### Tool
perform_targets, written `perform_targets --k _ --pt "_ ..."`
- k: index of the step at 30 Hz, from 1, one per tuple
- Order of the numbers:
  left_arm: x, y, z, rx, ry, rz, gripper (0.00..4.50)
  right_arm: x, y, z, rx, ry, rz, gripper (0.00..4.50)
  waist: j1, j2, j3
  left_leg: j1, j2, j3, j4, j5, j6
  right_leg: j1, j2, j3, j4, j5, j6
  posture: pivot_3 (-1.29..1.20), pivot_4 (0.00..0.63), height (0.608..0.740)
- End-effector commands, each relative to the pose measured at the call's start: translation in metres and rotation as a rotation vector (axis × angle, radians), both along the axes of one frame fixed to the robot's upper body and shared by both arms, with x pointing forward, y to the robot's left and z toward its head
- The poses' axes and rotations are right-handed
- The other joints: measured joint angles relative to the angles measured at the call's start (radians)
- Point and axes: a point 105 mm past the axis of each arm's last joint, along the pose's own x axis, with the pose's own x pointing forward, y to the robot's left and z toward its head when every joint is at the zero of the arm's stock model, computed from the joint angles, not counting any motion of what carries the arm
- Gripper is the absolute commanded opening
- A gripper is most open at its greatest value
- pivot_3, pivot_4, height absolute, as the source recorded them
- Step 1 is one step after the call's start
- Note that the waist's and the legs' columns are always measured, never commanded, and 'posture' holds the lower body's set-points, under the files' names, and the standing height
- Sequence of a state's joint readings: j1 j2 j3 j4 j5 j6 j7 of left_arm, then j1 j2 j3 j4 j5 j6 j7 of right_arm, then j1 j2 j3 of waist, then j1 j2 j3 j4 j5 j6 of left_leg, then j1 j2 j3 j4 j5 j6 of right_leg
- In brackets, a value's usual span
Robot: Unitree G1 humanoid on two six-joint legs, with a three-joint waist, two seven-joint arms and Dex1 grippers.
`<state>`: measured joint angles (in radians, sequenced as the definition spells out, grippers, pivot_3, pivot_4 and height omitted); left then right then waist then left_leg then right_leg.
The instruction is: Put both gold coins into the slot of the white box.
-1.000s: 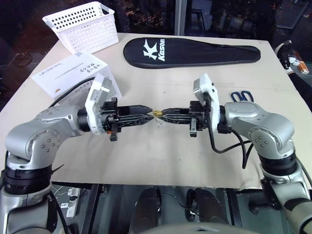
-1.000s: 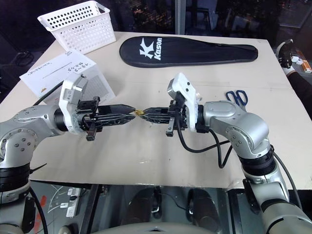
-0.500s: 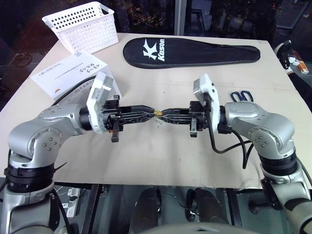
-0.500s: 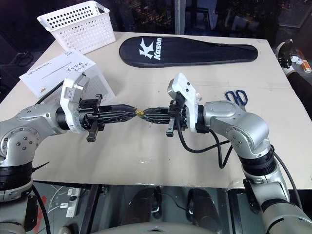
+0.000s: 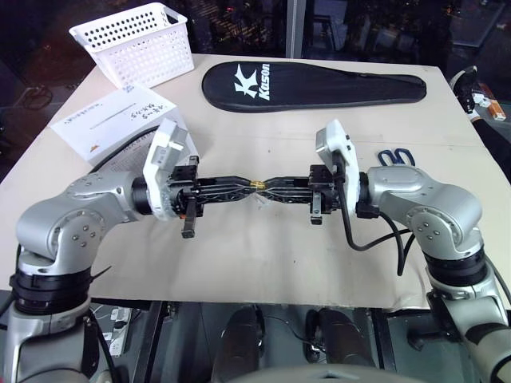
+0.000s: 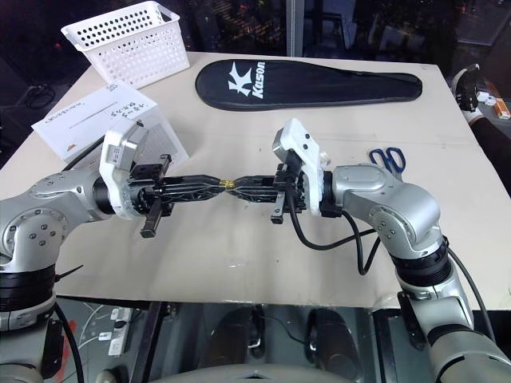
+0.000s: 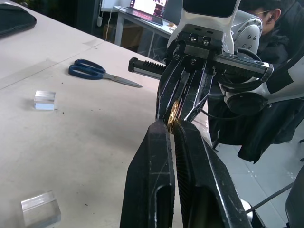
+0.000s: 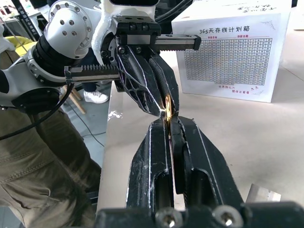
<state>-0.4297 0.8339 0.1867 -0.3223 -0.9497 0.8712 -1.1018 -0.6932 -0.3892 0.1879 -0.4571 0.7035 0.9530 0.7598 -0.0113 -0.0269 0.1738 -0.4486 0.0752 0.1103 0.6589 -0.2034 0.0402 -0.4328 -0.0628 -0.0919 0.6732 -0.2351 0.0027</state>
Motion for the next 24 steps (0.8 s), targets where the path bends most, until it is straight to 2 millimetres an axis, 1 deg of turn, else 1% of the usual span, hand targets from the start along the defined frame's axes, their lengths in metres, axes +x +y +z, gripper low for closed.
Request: perform_targets --k 1,5,6,7,8,10,11,12,15,17,20,21,22,24 --pt "-0.002 -0.004 0.009 -0.019 -0.044 -0.019 0.06 -0.015 0.007 0.012 0.025 -0.045 0.086 0.00 0.000 0.000 0.000 0.000 0.000 0.000 0.000 0.000 0.000 0.000 0.000 0.000 0.000 0.000 0.000 0.00 0.150 0.740" --pt "0.000 0.000 0.011 -0.031 -0.042 0.001 0.06 -0.016 0.006 0.015 0.051 -0.053 0.097 0.00 0.000 0.000 0.000 0.000 0.000 0.000 0.000 0.000 0.000 0.000 0.000 0.000 0.000 0.000 0.000 0.00 0.150 0.740" --pt "0.000 0.002 0.012 -0.037 -0.041 0.013 0.00 -0.015 0.005 0.015 0.058 -0.051 0.088 0.47 0.000 0.000 0.000 0.000 0.000 0.000 0.000 0.000 0.000 0.000 0.000 0.000 0.000 0.000 0.000 0.00 0.150 0.740" --pt "0.001 0.004 0.014 -0.043 -0.038 0.026 0.00 -0.013 0.004 0.015 0.061 -0.051 0.072 0.77 0.000 0.000 0.000 0.000 0.000 0.000 0.000 0.000 0.000 0.000 0.000 0.000 0.000 0.000 0.000 0.00 0.150 0.740" --pt "0.001 0.008 0.015 -0.049 -0.035 0.042 0.00 -0.010 0.002 0.015 0.068 -0.054 0.050 1.18 0.000 0.000 0.000 0.000 0.000 0.000 0.000 0.000 0.000 0.000 0.000 0.000 0.000 0.000 0.000 0.00 0.150 0.740" --pt "0.003 0.017 0.020 -0.064 -0.029 0.088 0.00 -0.004 -0.003 0.017 0.083 -0.068 -0.003 2.08 -0.001 0.000 0.000 0.000 0.000 0.000 0.000 0.000 0.000 0.000 0.000 0.000 0.000 0.000 0.000 0.00 0.150 0.740" --pt "0.005 0.021 0.022 -0.074 -0.027 0.112 0.00 -0.002 -0.006 0.018 0.088 -0.076 -0.025 2.60 -0.001 0.000 0.000 0.000 0.000 0.000 0.000 0.000 0.000 0.000 0.000 0.000 0.000 0.000 0.000 0.00 0.150 0.740" --pt "0.006 0.025 0.024 -0.079 -0.027 0.135 0.00 -0.001 -0.008 0.019 0.090 -0.083 -0.043 2.99 -0.001 0.000 0.000 0.000 0.000 0.000 0.000 0.000 0.000 0.000 0.000 0.000 0.000 0.000 0.000 0.00 0.150 0.740" --pt "0.012 0.041 0.033 -0.099 -0.034 0.218 0.00 -0.002 -0.015 0.022 0.085 -0.111 -0.078 4.37 0.000 0.000 0.000 0.000 0.000 0.000 0.000 0.000 0.000 0.000 0.000 0.000 0.000 0.000 0.000 0.00 0.150 0.740" --pt "0.023 0.064 0.051 -0.120 -0.073 0.338 0.00 -0.005 -0.025 0.031 0.091 -0.158 -0.108 4.37 0.002 0.000 0.000 0.000 0.000 0.000 0.000 0.000 0.000 0.000 0.000 0.000 0.000 0.000 0.000 0.00 0.150 0.740" --pt "0.034 0.089 0.069 -0.123 -0.127 0.457 0.00 -0.008 -0.033 0.041 0.101 -0.206 -0.131 4.37 0.002 0.000 0.000 0.000 0.000 -0.001 0.000 0.000 0.000 0.000 0.000 -0.001 0.000 0.000 0.000 0.00 0.150 0.740" --pt "0.040 0.101 0.077 -0.110 -0.153 0.517 0.00 -0.008 -0.036 0.046 0.101 -0.230 -0.148 4.37 0.001 0.000 0.000 0.000 0.000 -0.001 0.000 0.000 0.000 0.000 0.000 -0.001 0.000 0.000 0.000 0.00 0.150 0.740" --pt "0.048 0.119 0.087 -0.078 -0.200 0.606 0.00 -0.010 -0.042 0.051 0.106 -0.257 -0.159 4.37 0.002 0.000 0.000 0.000 0.000 -0.001 0.000 0.000 0.000 0.000 0.000 -0.001 0.000 0.000 0.000 0.00 0.150 0.740" --pt "0.058 0.143 0.098 -0.006 -0.256 0.706 0.00 -0.014 -0.051 0.058 0.109 -0.293 -0.171 4.37 0.002 0.000 0.000 0.000 0.000 -0.001 0.000 0.000 0.000 0.000 0.000 -0.001 -0.001 0.000 0.000 0.00 0.150 0.740"
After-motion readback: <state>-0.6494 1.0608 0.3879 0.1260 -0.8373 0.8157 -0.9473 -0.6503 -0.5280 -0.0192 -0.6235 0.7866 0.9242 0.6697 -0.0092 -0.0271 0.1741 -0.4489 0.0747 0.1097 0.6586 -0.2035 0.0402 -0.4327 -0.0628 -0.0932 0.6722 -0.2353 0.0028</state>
